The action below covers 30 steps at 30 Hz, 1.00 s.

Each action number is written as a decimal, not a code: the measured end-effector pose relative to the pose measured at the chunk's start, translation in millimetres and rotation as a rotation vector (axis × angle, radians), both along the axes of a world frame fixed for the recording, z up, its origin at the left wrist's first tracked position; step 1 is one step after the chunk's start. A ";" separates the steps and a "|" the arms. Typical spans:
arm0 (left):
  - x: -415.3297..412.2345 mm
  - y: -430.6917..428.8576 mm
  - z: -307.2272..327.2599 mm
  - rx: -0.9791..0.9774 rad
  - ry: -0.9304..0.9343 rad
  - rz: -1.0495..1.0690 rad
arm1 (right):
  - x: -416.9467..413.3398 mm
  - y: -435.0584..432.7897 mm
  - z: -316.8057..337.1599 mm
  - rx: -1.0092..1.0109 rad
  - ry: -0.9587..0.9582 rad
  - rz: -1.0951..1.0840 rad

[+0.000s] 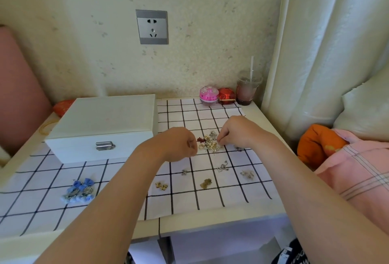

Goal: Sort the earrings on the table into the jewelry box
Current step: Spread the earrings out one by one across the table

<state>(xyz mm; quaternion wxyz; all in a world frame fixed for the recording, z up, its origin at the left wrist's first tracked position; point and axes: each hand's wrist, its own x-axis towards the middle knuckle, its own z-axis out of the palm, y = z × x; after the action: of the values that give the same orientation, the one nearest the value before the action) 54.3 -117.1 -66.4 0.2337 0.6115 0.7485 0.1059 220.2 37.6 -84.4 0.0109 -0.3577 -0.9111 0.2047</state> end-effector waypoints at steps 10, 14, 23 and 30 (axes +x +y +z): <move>-6.6 -41.4 11.8 0.058 0.010 -0.010 | -2.2 -24.1 11.9 0.065 0.188 -0.039; -20.7 -72.0 14.0 0.095 0.017 0.009 | -16.6 -67.0 30.1 -0.096 0.315 0.019; -27.5 -117.7 -3.6 0.122 -0.113 0.002 | -44.3 -121.4 21.2 -0.184 0.145 0.055; -28.9 -121.8 -14.7 0.163 -0.134 0.019 | -45.5 -135.1 13.9 -0.284 0.011 0.027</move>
<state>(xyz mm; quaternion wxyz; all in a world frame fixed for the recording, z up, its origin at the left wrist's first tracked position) 25.4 -238.9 -81.1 0.2317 0.6128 0.7260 0.2092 174.7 -97.5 -70.5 -0.0377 -0.3422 -0.8776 0.3336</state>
